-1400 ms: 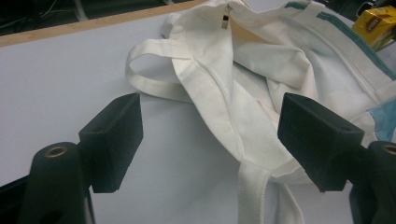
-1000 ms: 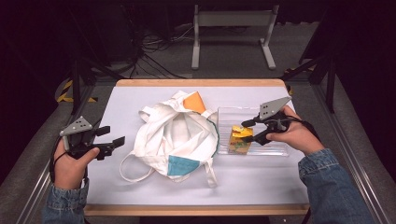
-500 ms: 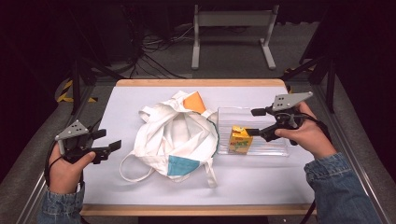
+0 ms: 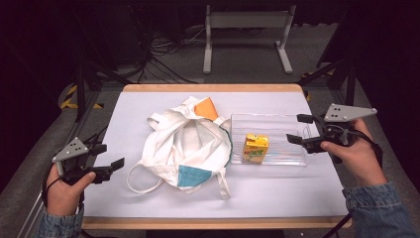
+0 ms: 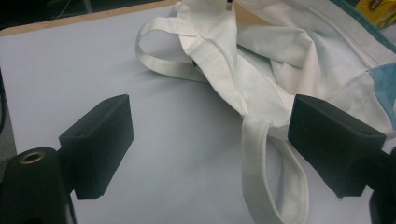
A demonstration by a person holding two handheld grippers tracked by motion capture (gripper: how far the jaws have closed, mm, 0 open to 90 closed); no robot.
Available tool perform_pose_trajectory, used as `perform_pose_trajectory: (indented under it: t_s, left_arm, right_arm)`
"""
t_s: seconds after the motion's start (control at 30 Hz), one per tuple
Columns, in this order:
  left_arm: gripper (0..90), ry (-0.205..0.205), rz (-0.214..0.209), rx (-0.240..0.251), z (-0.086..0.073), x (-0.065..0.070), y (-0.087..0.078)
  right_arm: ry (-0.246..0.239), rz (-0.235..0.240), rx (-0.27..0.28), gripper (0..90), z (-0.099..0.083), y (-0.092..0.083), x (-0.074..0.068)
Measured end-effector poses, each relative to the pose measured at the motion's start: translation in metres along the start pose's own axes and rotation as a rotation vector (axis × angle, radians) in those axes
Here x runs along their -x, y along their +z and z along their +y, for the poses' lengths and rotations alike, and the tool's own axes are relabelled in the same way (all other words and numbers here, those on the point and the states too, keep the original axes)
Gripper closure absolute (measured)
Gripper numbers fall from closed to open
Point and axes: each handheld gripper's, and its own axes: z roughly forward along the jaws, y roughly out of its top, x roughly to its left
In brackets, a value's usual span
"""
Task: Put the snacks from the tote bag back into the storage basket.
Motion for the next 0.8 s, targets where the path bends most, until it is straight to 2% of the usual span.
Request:
perform_pose_trajectory:
  t_s: [0.13,0.27,0.33,0.4,0.5,0.6,0.67,0.73,0.8]
  left_arm:
    - [14.2,-0.006,0.009,0.01,-0.009,0.0,0.001]
    - [13.3,-0.008,0.011,-0.012,-0.022,-0.001,0.004]
    - [13.1,-0.015,0.007,-0.006,-0.028,-0.003,0.006]
    - [12.9,-0.028,0.012,0.008,-0.033,-0.004,0.007]
    - [12.6,-0.029,0.022,0.031,-0.036,-0.004,0.007]
    - [12.5,-0.024,0.031,0.051,-0.035,-0.004,0.007]
    - [12.4,-0.024,0.036,0.056,-0.035,-0.004,0.006]
    - [12.3,-0.028,0.04,0.062,-0.035,-0.004,0.006]
    - [12.2,-0.029,0.04,0.071,-0.035,-0.005,0.005]
  right_arm:
    - [0.028,-0.062,0.007,21.3,-0.018,-0.017,0.001]
    - [0.051,-0.14,0.02,23.3,-0.037,-0.032,0.0]
    - [0.06,-0.157,0.052,23.3,-0.048,-0.038,-0.002]
    - [0.078,-0.156,0.071,23.2,-0.055,-0.041,-0.003]
    - [0.081,-0.18,0.081,23.1,-0.067,-0.043,-0.004]
    - [0.108,-0.202,0.128,23.2,-0.078,-0.043,-0.005]
    - [0.126,-0.216,0.109,23.2,-0.085,-0.04,-0.004]
    - [0.119,-0.25,0.107,23.4,-0.088,-0.038,-0.004]
    - [0.134,-0.251,0.104,23.4,-0.093,-0.035,-0.005]
